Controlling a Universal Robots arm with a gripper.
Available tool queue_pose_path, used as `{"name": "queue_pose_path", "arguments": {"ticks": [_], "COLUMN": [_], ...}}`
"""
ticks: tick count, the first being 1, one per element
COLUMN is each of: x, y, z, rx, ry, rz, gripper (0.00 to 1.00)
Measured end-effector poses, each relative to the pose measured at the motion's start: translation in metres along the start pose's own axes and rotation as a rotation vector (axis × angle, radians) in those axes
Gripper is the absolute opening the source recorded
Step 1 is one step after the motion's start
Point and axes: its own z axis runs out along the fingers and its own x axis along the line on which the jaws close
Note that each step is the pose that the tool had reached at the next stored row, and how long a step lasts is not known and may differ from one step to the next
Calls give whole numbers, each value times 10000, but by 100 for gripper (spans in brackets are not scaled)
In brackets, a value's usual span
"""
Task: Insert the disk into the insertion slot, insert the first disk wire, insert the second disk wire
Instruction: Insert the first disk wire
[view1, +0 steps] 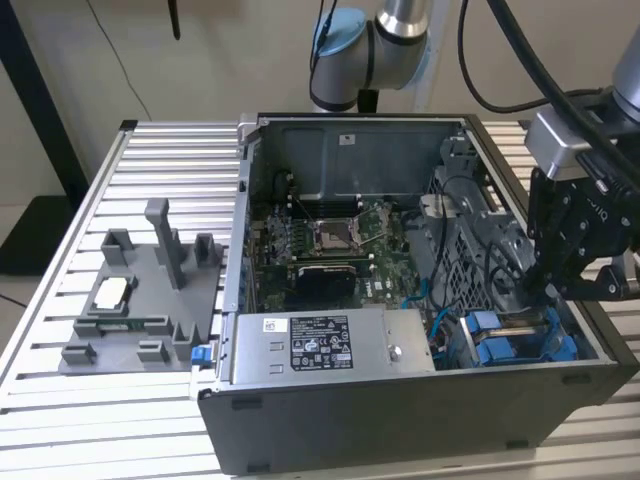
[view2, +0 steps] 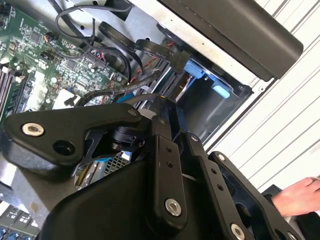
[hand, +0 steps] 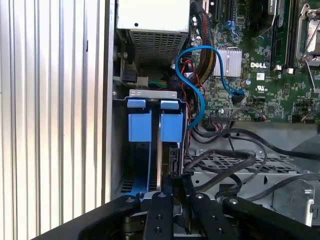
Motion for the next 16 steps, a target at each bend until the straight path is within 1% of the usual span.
{"name": "queue_pose_path", "arguments": {"ticks": [2, 4, 8, 10, 14, 16], "x": [0, 1, 12, 15, 18, 19], "y": [-2, -13, -30, -42, -93, -102], "z": [4, 11, 36, 50, 77, 96], "rx": [-22, -70, -133, -149, -177, -190], "ry": [-1, -4, -3, -3, -5, -5], "rz": [0, 3, 10, 14, 17, 18], "gripper": [19, 19, 19, 19, 19, 19]}}
